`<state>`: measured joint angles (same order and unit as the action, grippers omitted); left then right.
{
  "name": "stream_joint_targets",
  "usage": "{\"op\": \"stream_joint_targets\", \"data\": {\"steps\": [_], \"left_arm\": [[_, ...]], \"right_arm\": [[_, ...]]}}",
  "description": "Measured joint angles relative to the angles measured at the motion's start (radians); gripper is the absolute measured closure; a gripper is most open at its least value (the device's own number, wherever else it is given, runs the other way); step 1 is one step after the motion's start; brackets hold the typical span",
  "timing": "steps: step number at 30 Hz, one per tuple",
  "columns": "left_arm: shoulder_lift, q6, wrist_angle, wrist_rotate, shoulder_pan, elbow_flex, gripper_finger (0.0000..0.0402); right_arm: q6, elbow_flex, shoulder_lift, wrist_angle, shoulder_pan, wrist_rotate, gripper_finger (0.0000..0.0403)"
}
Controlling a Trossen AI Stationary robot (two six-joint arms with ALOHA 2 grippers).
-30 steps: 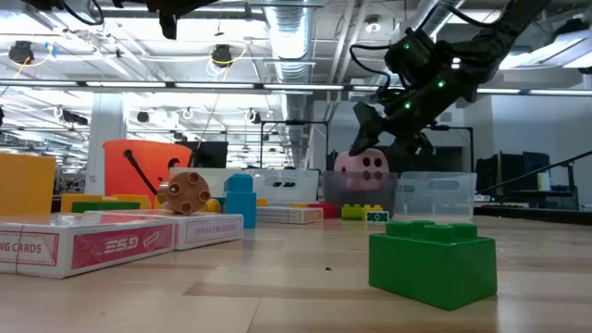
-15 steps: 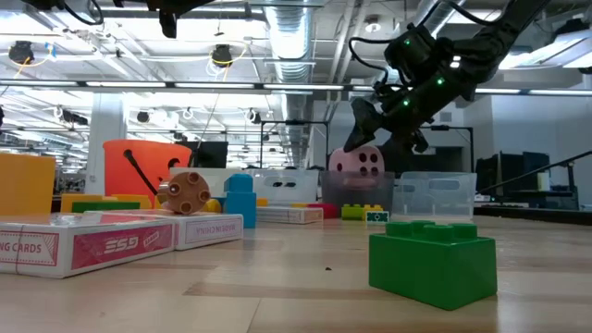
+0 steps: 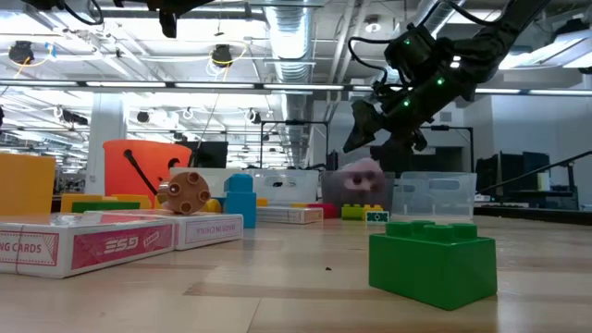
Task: Pick & Place Toys
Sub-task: Put the pink dice into the black bin, then put the orange deck of cards into the right transparent bin
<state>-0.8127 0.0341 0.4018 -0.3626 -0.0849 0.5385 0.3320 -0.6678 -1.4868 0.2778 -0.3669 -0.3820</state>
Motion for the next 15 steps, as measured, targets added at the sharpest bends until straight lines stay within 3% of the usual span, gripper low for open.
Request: {"op": "stream_joint_targets", "data": {"steps": [10,15], "left_arm": [[0.0,0.0,0.005,0.0,0.0,0.0,0.0402],[0.0,0.0,0.004,0.0,0.0,0.0,0.0402]], "right_arm": [[-0.003,0.0,0.003,0.02,0.032,-0.005,0.0005],[-0.19,-0.011,0.08,0.023,0.127,0.06,0.0005]]}}
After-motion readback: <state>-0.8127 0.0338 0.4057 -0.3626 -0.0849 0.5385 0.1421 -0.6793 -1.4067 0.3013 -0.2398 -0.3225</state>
